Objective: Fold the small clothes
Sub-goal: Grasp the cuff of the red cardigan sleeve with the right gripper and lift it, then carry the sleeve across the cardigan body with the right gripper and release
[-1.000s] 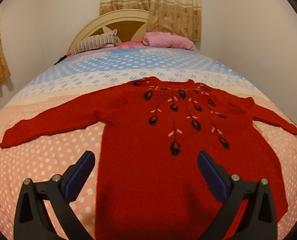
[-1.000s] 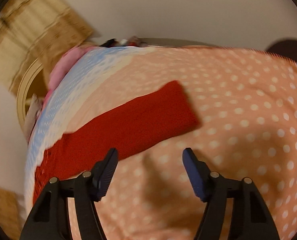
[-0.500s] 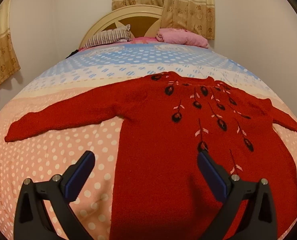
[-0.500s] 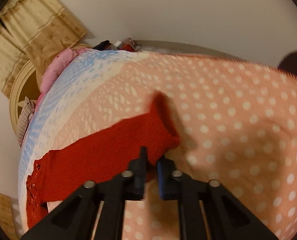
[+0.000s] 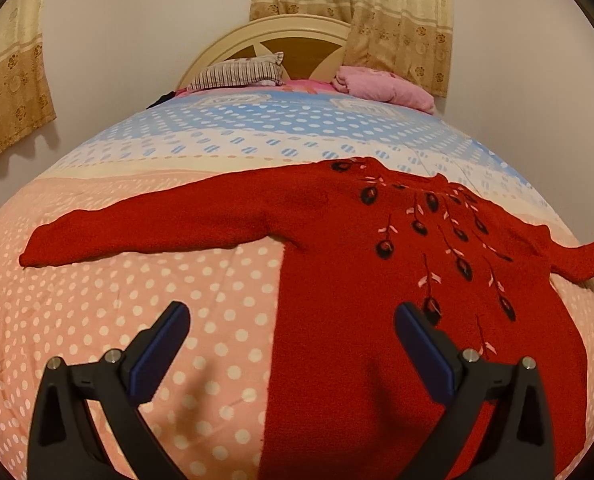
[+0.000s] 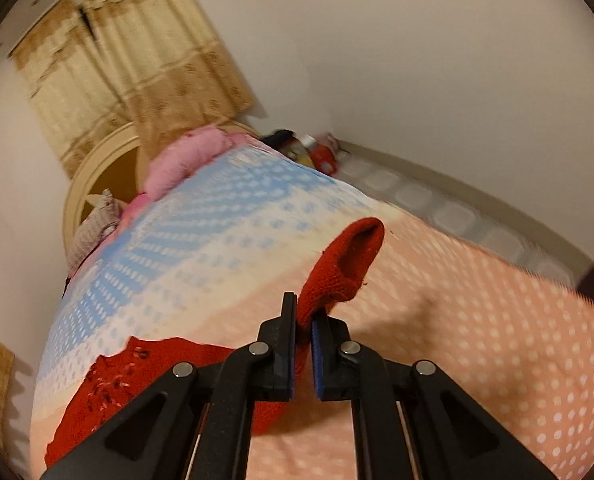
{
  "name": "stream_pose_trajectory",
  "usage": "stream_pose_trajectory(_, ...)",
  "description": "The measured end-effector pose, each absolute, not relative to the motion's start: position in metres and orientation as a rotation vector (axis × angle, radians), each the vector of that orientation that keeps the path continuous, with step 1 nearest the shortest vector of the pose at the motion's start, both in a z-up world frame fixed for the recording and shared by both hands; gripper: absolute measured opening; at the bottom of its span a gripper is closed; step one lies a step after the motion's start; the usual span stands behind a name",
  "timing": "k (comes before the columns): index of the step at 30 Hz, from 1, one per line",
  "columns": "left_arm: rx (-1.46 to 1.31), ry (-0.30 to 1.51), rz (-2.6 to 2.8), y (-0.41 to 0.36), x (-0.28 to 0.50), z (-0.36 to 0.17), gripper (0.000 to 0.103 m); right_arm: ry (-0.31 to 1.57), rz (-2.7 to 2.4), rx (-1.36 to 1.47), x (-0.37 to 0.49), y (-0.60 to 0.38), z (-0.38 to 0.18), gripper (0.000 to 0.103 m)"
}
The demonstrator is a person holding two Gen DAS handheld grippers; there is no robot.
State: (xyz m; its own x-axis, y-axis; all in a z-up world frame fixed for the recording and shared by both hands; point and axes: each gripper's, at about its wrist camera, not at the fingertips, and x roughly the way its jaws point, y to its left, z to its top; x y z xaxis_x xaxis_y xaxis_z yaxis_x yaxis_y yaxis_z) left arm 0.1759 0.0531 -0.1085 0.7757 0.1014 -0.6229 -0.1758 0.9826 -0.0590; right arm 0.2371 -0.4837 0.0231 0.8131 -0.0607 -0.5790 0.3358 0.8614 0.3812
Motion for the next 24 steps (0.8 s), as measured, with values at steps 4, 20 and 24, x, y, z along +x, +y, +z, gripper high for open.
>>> stream_pose_trajectory(4, -0.147, 0.675, 0.127, 0.061, 0.178, -0.109, 0.103, 0.553, -0.150, 0.429, 0.255, -0.440, 0.057, 0.006)
stream_pose_trajectory(20, -0.195, 0.672, 0.145, 0.086, 0.180, -0.107, 0.103, 0.500, 0.157, 0.171, 0.314, -0.228, 0.117, 0.006)
stream_pose_trajectory(24, -0.210, 0.680, 0.145, 0.091, 0.182, -0.110, 0.103, 0.520, 0.239, 0.139, 0.324, -0.170, 0.107, 0.006)
